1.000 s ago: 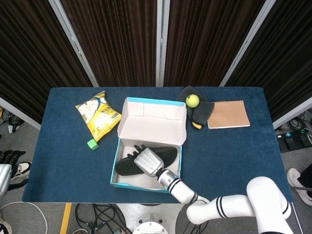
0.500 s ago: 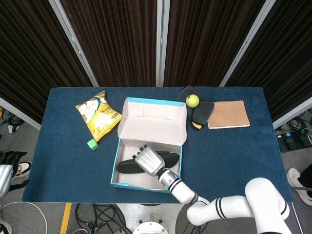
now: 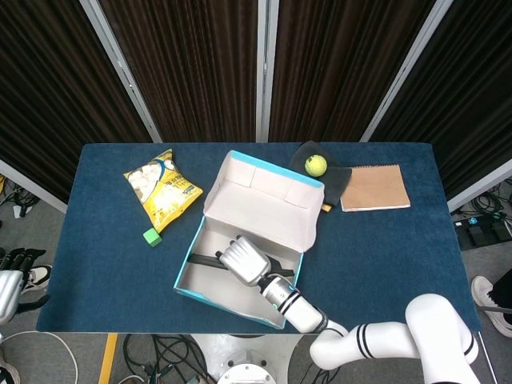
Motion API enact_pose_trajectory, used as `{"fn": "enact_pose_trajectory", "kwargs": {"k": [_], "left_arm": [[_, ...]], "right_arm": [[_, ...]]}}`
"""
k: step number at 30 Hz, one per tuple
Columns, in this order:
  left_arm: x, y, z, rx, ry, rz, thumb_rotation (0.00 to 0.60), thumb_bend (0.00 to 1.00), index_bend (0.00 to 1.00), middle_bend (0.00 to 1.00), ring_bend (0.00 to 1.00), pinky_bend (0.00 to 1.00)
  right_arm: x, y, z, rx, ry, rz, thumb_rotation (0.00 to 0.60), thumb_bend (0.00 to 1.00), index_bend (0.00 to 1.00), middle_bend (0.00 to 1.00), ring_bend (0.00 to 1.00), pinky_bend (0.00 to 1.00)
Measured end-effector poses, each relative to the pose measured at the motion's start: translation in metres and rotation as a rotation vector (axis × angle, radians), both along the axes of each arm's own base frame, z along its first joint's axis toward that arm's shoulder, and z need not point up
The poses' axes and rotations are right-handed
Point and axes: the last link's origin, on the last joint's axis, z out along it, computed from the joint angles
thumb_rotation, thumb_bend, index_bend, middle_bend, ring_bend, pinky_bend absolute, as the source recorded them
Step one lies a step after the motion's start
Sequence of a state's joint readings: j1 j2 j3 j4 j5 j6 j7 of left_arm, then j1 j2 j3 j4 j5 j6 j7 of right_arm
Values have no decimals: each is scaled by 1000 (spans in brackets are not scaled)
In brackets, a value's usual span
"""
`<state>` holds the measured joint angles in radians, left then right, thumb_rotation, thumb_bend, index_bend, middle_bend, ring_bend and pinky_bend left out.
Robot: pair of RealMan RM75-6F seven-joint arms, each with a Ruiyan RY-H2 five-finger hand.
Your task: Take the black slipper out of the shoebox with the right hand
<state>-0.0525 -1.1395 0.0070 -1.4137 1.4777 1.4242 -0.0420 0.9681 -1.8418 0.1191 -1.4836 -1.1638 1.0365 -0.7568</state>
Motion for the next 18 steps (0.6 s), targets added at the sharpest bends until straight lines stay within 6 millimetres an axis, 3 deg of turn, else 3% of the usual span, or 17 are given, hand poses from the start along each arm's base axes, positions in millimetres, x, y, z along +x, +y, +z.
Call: {"fn": "enact_pose_trajectory", "kwargs": {"k": [7, 18], "left_arm": [[2, 0, -3, -6, -6, -5, 600, 2, 211, 201, 147, 304], [2, 1, -8, -25, -19, 4, 600, 1, 212, 201, 147, 304]], "right_arm": [[-2, -2, 7, -6, -54, 8, 600, 440, 888, 769, 625, 773], [-19, -3, 4, 99, 73, -25, 600, 447, 917, 779, 635, 776]]}}
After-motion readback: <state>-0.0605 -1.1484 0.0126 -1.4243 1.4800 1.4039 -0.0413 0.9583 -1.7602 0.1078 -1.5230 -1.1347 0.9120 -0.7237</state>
